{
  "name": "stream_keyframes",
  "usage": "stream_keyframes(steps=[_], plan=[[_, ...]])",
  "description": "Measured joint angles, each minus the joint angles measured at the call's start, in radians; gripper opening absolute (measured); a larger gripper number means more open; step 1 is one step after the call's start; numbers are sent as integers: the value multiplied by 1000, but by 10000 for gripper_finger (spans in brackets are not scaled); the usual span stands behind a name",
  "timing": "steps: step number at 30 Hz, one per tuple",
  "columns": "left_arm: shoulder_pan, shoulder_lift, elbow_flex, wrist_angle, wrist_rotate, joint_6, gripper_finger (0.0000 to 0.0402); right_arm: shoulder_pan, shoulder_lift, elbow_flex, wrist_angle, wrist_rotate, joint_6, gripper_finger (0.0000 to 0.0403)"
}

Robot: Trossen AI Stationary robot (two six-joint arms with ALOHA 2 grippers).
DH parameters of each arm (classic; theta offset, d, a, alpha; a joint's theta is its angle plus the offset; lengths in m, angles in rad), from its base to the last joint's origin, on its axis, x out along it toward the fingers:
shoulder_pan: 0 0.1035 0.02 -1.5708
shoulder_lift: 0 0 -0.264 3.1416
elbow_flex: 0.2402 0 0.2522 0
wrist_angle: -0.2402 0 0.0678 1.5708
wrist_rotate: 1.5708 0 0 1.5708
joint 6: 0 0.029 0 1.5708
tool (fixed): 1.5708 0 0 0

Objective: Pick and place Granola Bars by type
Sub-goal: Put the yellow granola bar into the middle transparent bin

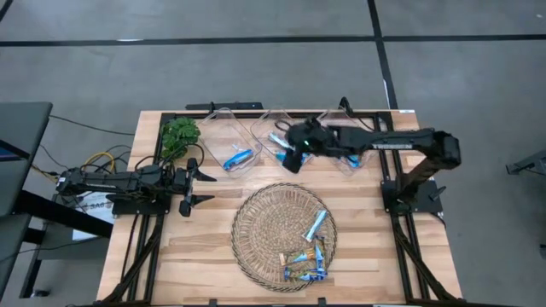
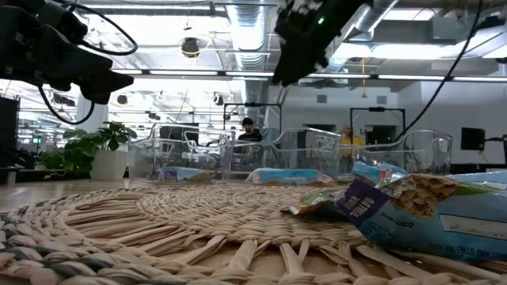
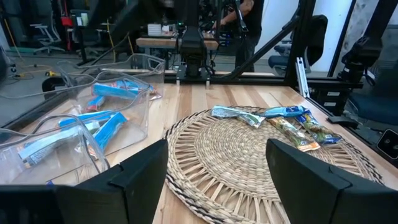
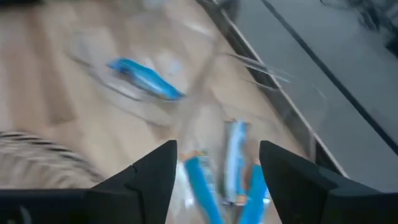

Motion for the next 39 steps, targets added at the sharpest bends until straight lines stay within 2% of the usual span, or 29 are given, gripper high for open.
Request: stream_keyframes(steps=[10, 15, 21, 29, 39], plan=[[0, 0, 0, 0, 0, 5, 265, 188, -188, -340, 310, 25, 10, 218], [0, 0, 0, 0, 0, -3, 265, 305, -238, -448, 365, 18, 59, 217], [0, 0, 0, 0, 0, -5, 265, 444, -238, -467, 334, -22, 74, 215], [0, 0, 0, 0, 0, -3, 265, 569, -219, -467, 186, -200, 73, 214], [0, 0, 0, 0, 0, -4, 265, 616, -151, -447, -41, -194, -44, 212]])
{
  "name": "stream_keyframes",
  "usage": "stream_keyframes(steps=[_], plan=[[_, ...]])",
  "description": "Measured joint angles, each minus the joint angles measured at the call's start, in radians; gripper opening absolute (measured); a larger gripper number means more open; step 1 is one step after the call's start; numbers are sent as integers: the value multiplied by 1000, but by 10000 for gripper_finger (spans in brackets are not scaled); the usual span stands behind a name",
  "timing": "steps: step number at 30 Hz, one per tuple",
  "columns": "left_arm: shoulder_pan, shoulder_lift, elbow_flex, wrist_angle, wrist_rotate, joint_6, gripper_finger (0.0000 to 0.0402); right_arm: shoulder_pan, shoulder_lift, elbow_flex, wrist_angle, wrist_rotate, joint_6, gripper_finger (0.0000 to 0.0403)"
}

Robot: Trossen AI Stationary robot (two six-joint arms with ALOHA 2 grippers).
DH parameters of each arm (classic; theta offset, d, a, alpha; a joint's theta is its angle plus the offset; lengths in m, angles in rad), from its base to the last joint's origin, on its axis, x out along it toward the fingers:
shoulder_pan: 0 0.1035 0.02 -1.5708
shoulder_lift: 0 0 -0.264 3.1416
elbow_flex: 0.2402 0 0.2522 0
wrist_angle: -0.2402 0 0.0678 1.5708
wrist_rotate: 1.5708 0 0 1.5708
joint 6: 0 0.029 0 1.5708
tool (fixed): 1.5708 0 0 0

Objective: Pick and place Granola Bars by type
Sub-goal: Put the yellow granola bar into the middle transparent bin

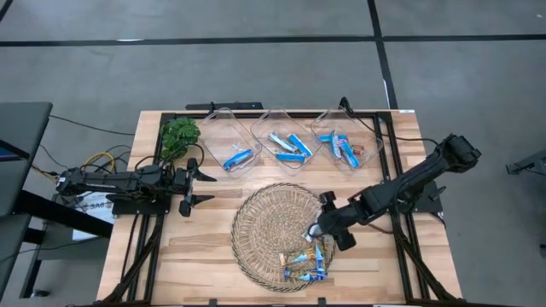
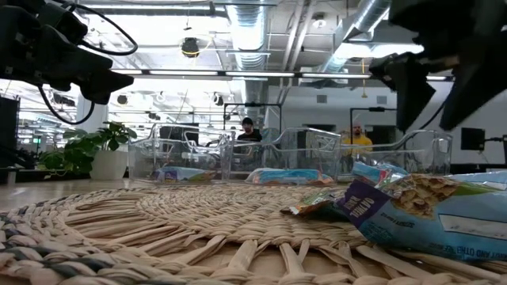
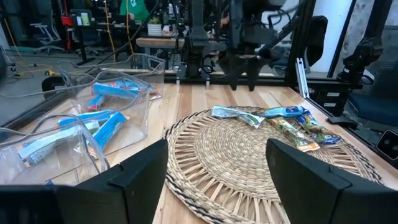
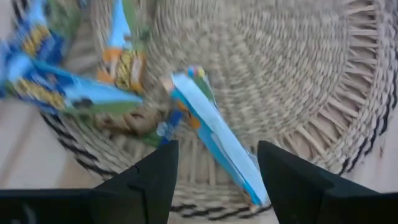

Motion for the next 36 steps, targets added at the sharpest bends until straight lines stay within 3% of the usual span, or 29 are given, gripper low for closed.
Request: stream_keyframes(steps=[10, 26, 36], plan=[[0, 0, 0, 0, 0, 0, 265, -35, 119, 37, -71, 32, -183, 203], [0, 0, 0, 0, 0, 0, 265, -68, 247, 37, -49, 32, -278, 176], [0, 0, 0, 0, 0, 0, 265, -68, 248, 37, -41, 61, -265, 105]])
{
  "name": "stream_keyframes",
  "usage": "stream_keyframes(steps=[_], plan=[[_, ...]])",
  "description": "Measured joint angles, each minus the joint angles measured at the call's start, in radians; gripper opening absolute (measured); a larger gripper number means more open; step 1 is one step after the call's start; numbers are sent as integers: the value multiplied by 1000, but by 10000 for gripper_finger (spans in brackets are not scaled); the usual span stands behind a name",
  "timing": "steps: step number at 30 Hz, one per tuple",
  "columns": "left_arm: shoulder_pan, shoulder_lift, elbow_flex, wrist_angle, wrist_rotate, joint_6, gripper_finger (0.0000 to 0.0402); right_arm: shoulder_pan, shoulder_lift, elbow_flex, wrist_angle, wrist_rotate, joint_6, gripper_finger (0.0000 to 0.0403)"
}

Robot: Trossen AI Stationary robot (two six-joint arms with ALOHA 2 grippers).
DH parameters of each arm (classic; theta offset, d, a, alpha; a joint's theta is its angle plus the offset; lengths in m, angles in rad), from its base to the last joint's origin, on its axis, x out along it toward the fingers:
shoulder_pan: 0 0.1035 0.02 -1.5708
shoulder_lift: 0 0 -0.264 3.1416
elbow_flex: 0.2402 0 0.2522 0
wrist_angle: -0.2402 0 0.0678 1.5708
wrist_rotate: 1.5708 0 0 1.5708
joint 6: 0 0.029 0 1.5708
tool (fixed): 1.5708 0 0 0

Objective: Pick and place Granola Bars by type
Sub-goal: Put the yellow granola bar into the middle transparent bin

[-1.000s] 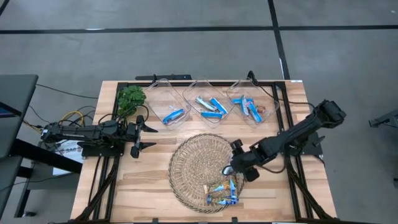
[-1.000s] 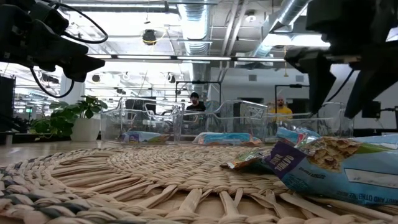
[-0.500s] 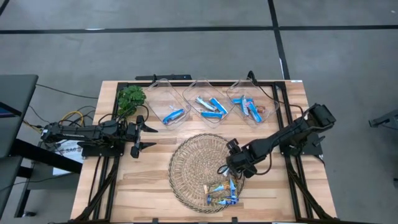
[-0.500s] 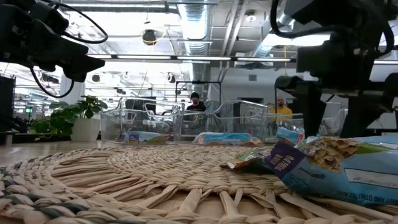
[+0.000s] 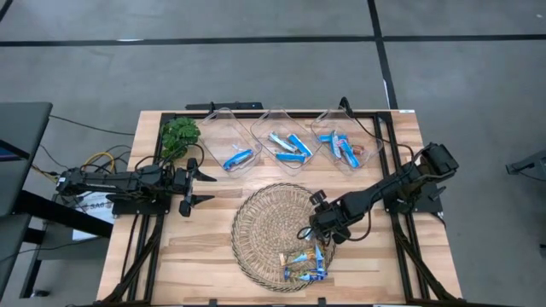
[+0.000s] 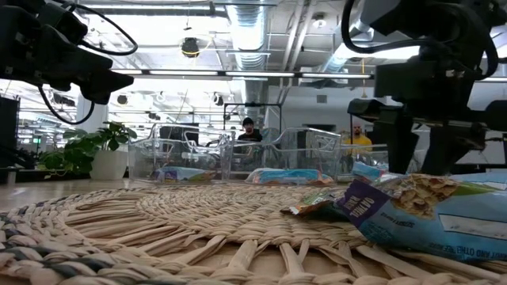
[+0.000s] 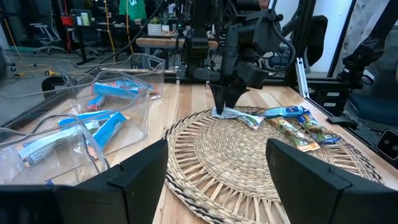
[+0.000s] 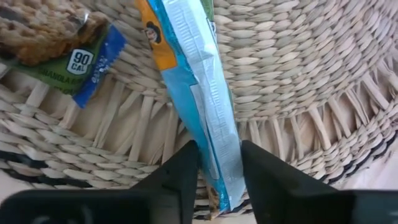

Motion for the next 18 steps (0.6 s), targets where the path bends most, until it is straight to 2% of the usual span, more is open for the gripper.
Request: stream_keyframes(steps=[5, 11, 14, 18], plan=[[0, 0, 0, 0, 0, 0, 265, 3, 0, 0, 2, 22, 44, 78], [0, 0, 0, 0, 0, 0, 265, 3, -8, 0, 46, 54, 134, 75], [0, 0, 0, 0, 0, 0, 265, 3, -12, 0, 108, 75, 177, 75], [0, 0, 0, 0, 0, 0, 265, 1, -25, -1, 274, 112, 227, 75]])
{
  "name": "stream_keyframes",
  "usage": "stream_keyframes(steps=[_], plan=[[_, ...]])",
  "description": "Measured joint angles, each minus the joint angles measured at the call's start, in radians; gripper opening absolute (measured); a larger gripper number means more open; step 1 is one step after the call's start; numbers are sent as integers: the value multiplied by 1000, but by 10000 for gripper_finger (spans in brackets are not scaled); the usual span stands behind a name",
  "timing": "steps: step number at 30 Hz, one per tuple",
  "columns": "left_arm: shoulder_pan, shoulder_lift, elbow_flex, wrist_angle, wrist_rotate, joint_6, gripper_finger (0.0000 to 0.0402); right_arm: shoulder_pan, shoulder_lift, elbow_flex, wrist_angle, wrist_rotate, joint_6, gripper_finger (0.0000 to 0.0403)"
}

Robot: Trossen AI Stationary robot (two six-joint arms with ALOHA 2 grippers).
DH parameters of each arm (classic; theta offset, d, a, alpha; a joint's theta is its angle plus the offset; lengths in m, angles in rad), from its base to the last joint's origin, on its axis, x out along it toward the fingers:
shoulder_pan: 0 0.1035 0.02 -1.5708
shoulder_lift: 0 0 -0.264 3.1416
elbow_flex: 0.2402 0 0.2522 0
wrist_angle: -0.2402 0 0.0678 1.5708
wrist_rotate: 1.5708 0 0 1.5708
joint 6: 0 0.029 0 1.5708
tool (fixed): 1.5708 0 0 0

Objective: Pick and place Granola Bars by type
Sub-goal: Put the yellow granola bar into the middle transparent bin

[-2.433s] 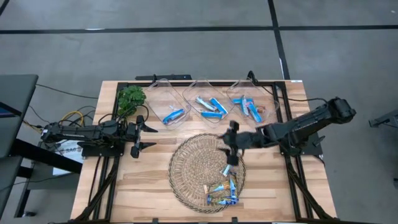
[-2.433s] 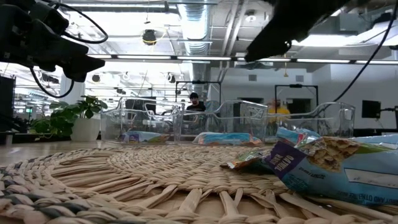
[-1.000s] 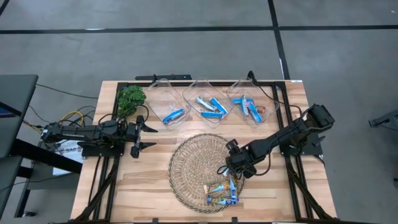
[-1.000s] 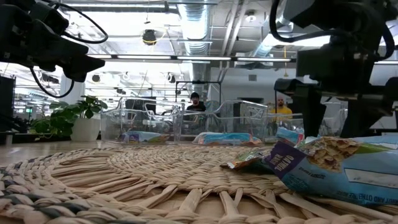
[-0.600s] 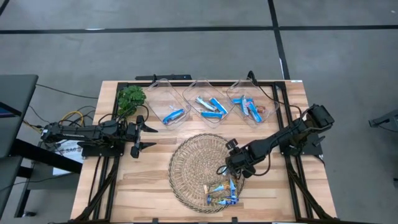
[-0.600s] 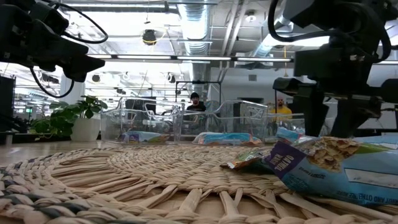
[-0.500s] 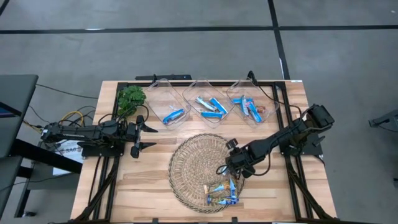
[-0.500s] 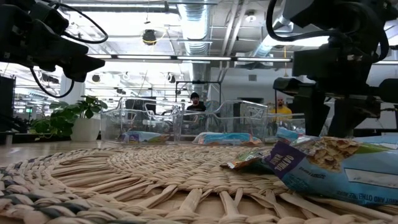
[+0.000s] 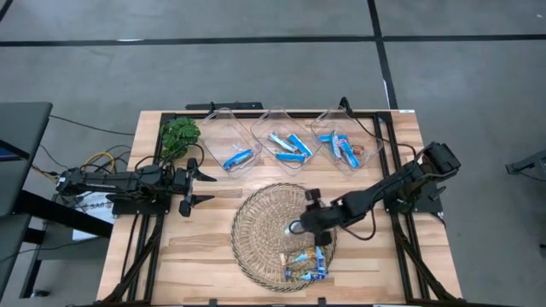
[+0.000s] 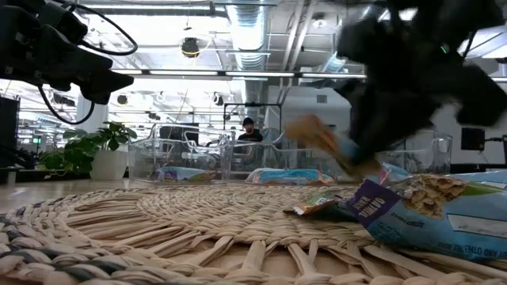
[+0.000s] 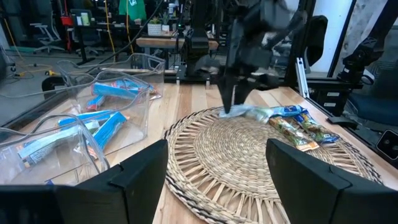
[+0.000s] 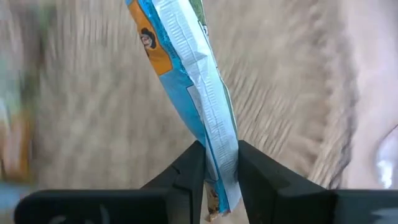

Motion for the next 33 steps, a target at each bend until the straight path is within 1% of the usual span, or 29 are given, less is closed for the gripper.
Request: stream_keyframes(steps=[5, 11, 14, 17, 21, 26, 30, 33], plan=[[0, 0, 0, 0, 0, 0, 265, -19, -5, 0, 276, 109, -2, 75], [0, 0, 0, 0, 0, 0, 265, -79, -4, 0, 617, 224, -99, 75], [0, 0, 0, 0, 0, 0, 265, -116, -4, 0, 758, 239, -147, 75], [0, 0, 0, 0, 0, 0, 265, -150, -4, 0, 863, 241, -161, 75], [0, 0, 0, 0, 0, 0, 265, -181, -4, 0, 894, 241, -162, 75], [0, 0, 0, 0, 0, 0, 265, -226, -4, 0, 849, 239, -162, 75], [0, 0, 0, 0, 0, 0, 265, -300, -4, 1, 798, 240, -160, 75], [0, 0, 0, 0, 0, 0, 265, -377, -4, 23, 709, 240, -131, 75]])
